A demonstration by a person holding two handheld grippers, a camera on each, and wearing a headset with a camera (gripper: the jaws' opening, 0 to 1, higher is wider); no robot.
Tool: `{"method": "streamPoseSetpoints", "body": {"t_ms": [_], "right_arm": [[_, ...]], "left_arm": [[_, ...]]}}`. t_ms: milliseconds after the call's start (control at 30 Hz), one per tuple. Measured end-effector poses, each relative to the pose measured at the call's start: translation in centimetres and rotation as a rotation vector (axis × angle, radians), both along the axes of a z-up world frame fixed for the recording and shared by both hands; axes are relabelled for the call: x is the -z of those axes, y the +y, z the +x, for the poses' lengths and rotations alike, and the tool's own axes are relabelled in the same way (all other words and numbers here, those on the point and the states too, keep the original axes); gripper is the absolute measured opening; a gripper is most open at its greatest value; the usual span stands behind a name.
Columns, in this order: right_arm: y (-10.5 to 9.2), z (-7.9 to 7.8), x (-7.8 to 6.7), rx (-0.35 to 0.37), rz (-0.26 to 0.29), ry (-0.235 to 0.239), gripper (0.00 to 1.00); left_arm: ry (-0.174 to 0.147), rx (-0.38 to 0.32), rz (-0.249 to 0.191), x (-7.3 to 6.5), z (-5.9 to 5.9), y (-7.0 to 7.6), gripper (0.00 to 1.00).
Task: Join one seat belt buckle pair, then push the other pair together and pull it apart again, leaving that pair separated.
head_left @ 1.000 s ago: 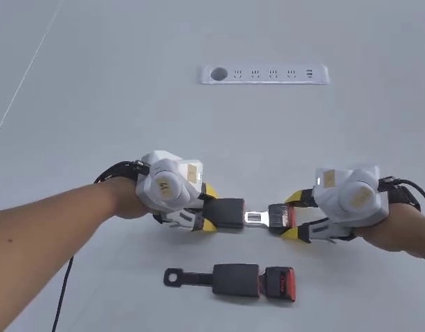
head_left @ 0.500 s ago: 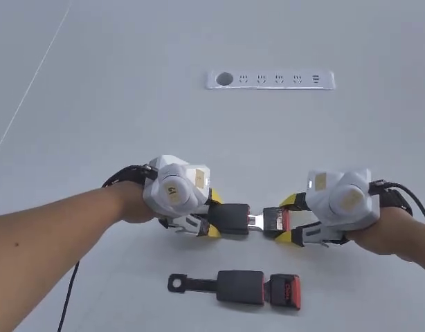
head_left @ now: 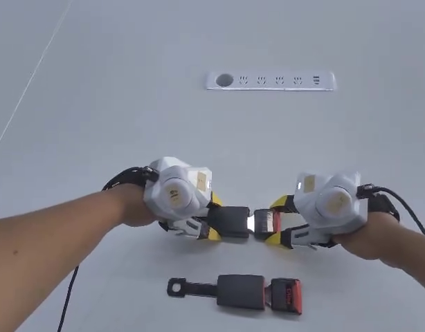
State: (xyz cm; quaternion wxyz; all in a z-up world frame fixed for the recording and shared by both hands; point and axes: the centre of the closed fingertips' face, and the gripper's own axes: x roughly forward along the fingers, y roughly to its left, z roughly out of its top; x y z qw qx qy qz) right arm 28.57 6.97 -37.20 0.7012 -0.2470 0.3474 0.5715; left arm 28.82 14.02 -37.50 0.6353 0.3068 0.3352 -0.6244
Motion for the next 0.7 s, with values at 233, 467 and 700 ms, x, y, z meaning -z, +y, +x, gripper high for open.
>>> {"method": "streamPoseSetpoints", "body": {"t_ms": [233, 467, 700], "right_arm": [[0.22, 0.10, 0.11, 0.027, -0.044, -0.004, 0.34], [0.18, 0.11, 0.19, 0.044, -0.055, -0.003, 0.34], [0.20, 0.10, 0.25, 0.049, -0.068, -0.004, 0.34]], "left_arm": [[0.004, -0.006, 0.005, 0.07, 0.00, 0.05, 0.31], [0.006, -0.014, 0.016, 0.05, -0.08, -0.01, 0.32], [0.006, -0.016, 0.016, 0.12, -0.06, 0.02, 0.32]]}}
